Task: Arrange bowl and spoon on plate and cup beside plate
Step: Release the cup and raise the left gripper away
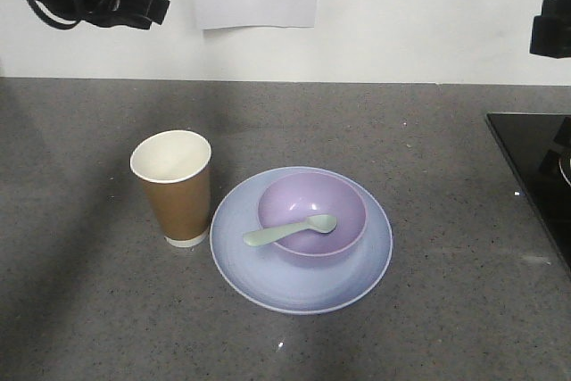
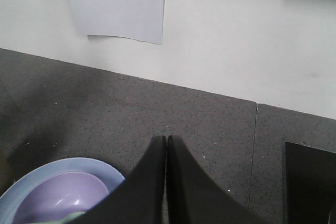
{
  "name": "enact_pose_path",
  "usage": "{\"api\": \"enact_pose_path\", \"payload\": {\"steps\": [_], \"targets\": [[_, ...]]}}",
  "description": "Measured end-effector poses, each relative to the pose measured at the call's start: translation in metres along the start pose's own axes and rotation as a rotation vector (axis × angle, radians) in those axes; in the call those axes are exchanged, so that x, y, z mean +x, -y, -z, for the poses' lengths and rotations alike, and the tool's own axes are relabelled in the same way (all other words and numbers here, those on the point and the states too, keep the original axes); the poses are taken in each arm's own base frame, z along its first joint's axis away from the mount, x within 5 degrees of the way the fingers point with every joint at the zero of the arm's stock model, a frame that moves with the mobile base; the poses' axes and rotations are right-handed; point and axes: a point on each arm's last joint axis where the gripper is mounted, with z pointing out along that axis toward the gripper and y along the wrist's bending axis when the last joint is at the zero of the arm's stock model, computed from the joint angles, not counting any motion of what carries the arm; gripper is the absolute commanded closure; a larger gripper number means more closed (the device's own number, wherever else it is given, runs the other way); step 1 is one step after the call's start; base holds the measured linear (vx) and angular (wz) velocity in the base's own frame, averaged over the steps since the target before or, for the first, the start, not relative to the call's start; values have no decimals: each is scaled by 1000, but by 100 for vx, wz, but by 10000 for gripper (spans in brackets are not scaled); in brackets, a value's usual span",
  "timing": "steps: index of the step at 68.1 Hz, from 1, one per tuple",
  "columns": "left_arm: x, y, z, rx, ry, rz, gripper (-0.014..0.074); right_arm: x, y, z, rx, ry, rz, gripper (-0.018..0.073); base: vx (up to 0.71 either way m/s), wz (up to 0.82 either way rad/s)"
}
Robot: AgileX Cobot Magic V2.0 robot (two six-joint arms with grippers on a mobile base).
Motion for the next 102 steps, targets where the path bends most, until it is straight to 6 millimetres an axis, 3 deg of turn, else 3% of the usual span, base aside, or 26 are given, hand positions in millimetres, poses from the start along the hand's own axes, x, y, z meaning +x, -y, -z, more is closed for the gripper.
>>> {"api": "enact_pose_path", "payload": {"steps": [75, 81, 91, 102], "targets": [[5, -1, 6, -41, 3, -27, 603, -3, 0, 0, -1, 35, 35, 562, 0, 0], [18, 0, 27, -88, 20, -49, 603, -3, 0, 0, -1, 35, 35, 562, 0, 0], [62, 9, 69, -151, 134, -77, 603, -3, 0, 0, -1, 35, 35, 562, 0, 0], [145, 19, 84, -208, 326, -81, 603, -3, 0, 0, -1, 36, 35, 562, 0, 0]]}}
